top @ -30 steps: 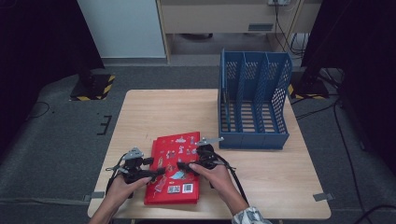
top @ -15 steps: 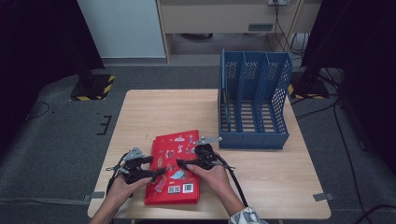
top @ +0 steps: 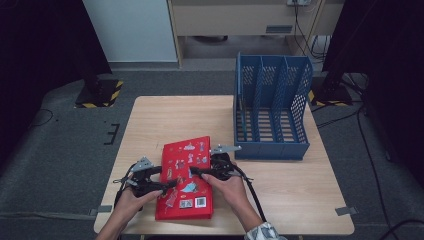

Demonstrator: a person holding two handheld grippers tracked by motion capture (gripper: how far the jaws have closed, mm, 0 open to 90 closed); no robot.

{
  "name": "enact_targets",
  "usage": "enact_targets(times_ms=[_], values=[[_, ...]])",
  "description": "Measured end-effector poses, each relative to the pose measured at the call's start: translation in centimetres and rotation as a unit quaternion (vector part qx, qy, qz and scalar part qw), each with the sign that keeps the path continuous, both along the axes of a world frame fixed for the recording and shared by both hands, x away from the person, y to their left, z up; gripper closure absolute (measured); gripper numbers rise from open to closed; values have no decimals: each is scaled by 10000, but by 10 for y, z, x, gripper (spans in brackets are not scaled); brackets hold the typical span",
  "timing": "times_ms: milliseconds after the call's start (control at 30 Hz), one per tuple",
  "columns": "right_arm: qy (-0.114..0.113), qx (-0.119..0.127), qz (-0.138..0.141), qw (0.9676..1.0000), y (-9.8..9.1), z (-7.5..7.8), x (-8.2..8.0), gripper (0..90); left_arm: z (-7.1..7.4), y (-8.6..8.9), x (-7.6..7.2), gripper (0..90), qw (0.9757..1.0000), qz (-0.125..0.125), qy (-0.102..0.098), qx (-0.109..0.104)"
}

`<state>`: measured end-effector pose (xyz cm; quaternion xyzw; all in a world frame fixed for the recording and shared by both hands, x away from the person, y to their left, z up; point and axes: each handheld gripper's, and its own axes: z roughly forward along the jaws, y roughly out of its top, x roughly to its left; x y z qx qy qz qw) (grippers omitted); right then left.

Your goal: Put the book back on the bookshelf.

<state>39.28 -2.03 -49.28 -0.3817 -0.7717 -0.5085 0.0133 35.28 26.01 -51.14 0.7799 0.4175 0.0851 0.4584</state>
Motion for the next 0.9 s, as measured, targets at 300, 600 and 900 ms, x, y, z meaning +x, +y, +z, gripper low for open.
enact_targets(times_ms=[300,600,900], values=[[-64,147,19,9999,-1,6,-1,500,1,3,1,32,9998,-2,65,-182],[-78,258,72,9996,-2,8,-1,521,1,3,3,15,9995,-60,156,-264],[-40,311,137,9994,-2,8,2,518,9,3,4,53,9999,-44,146,-64]])
